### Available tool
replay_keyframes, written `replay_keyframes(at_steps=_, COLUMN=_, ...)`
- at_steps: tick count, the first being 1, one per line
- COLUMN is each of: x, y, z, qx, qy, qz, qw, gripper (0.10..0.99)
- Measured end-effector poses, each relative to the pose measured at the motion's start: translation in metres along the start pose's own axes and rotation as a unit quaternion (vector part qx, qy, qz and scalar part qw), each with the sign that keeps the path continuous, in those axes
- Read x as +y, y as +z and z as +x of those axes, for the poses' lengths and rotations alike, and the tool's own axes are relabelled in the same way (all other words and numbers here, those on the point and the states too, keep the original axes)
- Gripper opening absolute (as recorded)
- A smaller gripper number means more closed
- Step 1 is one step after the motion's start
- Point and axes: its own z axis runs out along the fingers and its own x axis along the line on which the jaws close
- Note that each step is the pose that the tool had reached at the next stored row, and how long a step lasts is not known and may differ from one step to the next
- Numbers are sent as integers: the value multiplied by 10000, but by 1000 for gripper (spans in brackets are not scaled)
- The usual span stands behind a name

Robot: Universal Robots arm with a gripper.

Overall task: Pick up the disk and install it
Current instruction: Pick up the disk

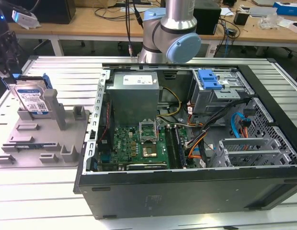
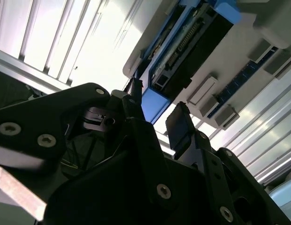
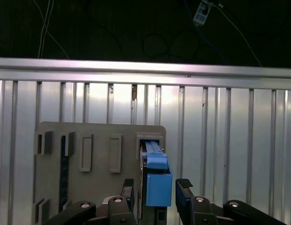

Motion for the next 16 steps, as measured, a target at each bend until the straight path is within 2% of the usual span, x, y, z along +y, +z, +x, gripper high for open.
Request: replay_keyframes(at_steps=16, x=-3, y=107, z=0, qx=0, qy=0, qz=0, qw=10000, gripper=482)
